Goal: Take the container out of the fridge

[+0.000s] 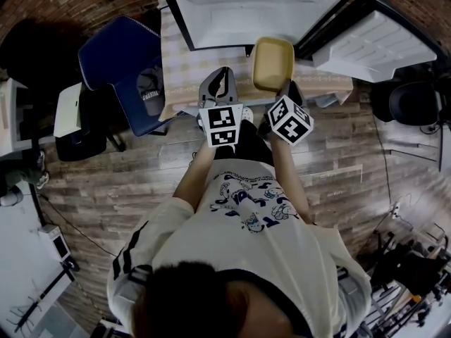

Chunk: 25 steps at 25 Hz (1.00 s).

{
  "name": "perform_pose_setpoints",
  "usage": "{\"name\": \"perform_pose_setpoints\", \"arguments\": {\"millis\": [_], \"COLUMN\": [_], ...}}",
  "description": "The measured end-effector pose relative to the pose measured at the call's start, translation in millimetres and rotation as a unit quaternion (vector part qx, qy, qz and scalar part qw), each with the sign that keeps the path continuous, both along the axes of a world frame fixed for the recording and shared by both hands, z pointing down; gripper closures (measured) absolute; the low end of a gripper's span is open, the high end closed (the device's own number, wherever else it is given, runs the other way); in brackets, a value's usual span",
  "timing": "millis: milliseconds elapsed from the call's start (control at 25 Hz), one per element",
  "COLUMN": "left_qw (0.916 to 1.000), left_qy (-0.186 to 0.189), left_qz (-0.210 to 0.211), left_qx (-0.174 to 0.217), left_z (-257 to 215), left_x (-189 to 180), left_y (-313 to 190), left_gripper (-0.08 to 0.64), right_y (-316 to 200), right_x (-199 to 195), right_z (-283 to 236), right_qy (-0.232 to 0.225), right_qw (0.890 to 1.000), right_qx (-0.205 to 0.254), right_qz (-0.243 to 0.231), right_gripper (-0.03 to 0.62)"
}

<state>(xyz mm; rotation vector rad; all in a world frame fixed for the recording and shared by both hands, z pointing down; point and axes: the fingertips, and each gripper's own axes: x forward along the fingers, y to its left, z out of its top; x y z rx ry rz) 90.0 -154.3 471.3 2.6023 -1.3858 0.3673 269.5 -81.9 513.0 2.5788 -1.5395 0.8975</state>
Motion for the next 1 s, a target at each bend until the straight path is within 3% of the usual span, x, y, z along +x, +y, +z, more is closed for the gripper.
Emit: {"name": "perform_pose_setpoints", "arguments": {"millis": [1000], "left_qw": [1.0000], "left_qy": [0.005], "left_qz": [0.005], "left_qx": [0.006], "left_z": [-6], "left_x": [7], "left_y": [12], "left_gripper": [0.538], "right_y": [10], "right_x": [0], "right_z": [-10], "right_qy": [0.000], "right_qw": [1.000], "right_qx": [0.011], "right_qz": [-0.001], "right_gripper": [0.548]}}
